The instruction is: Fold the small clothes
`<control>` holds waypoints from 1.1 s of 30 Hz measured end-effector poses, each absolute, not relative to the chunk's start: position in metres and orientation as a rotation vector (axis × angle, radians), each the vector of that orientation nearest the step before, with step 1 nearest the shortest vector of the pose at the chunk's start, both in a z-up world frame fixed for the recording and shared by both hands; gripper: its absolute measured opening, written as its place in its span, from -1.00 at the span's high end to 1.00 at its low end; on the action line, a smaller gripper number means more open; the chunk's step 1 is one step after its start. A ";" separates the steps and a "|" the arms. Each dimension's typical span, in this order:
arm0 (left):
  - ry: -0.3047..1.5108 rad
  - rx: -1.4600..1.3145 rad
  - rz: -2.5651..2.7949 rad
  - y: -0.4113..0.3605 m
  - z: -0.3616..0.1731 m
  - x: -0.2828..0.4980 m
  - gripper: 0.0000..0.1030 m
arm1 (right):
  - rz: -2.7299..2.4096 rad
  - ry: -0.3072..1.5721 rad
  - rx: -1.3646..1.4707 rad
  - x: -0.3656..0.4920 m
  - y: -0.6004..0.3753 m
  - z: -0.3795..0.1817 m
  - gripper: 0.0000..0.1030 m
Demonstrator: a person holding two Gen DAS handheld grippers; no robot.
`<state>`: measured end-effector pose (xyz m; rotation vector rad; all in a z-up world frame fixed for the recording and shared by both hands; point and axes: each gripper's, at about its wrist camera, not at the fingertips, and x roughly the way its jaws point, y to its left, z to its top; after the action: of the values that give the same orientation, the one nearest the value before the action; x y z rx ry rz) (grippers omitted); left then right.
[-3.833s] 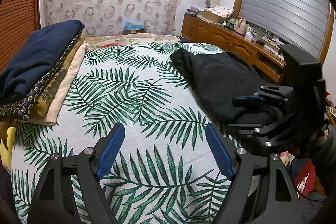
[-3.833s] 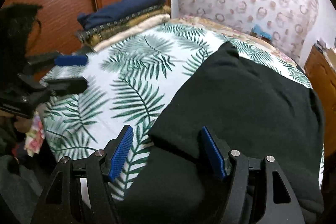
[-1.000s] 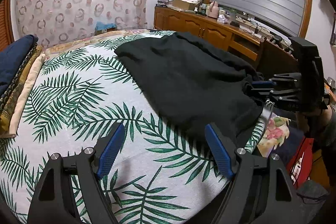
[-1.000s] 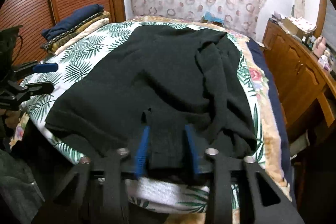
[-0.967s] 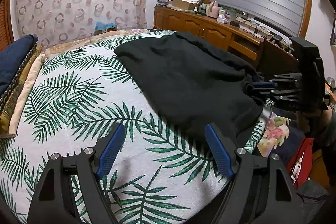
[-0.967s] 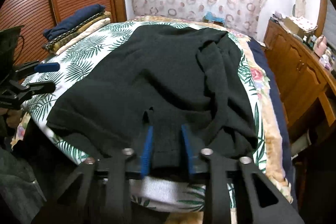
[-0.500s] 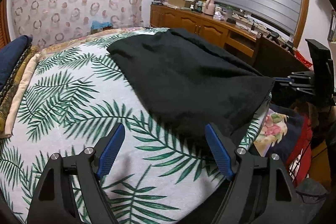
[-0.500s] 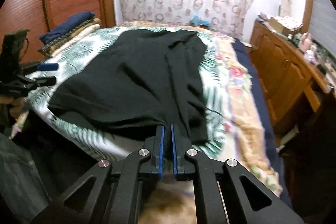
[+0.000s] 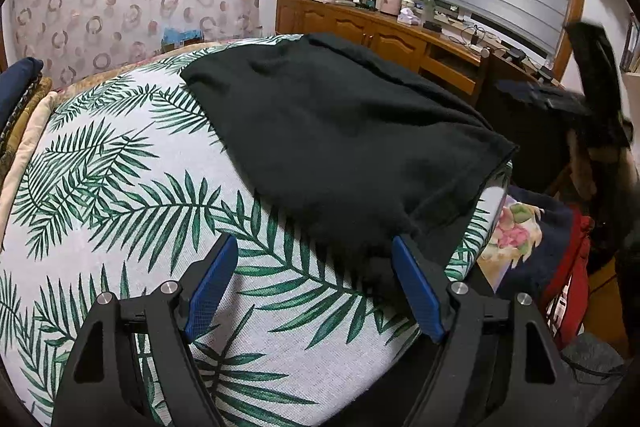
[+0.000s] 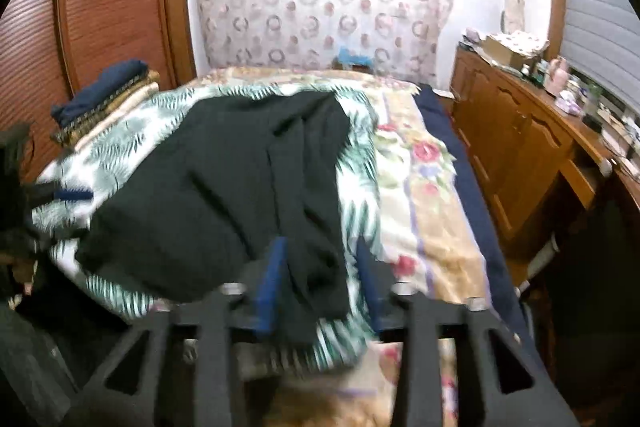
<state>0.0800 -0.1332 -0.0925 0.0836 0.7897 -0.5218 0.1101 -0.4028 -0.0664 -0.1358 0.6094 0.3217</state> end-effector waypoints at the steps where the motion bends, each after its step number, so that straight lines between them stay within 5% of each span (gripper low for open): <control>1: 0.792 0.083 -0.520 -0.133 -0.094 0.080 -0.55 | 0.335 0.604 -0.131 0.118 -0.398 -0.065 0.03; 9: 0.795 0.074 -0.519 -0.133 -0.096 0.082 -0.55 | 0.447 0.710 -0.087 0.248 -0.342 -0.061 0.06; 13: 0.799 0.072 -0.523 -0.132 -0.098 0.081 -0.55 | 0.414 0.780 -0.118 0.288 -0.326 -0.071 0.37; 16: 0.803 0.070 -0.526 -0.132 -0.100 0.081 -0.55 | 0.370 0.821 -0.181 0.309 -0.316 -0.080 0.91; 20: 0.804 0.062 -0.528 -0.130 -0.102 0.081 -0.55 | 0.225 0.753 -0.201 0.327 -0.334 -0.053 0.92; 25: 0.805 0.062 -0.531 -0.130 -0.102 0.081 -0.55 | 0.094 0.730 -0.160 0.334 -0.367 -0.037 0.75; 27: 0.806 0.063 -0.531 -0.129 -0.102 0.081 -0.55 | 0.075 0.727 -0.167 0.328 -0.374 -0.035 0.29; 33: 0.803 0.056 -0.564 -0.129 -0.101 0.074 -0.42 | 0.239 0.706 -0.124 0.257 -0.385 -0.044 -0.05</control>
<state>0.0743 -0.1291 -0.1011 0.0556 0.8035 -0.5644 0.2566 -0.3851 -0.0444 -0.1238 0.7057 0.2386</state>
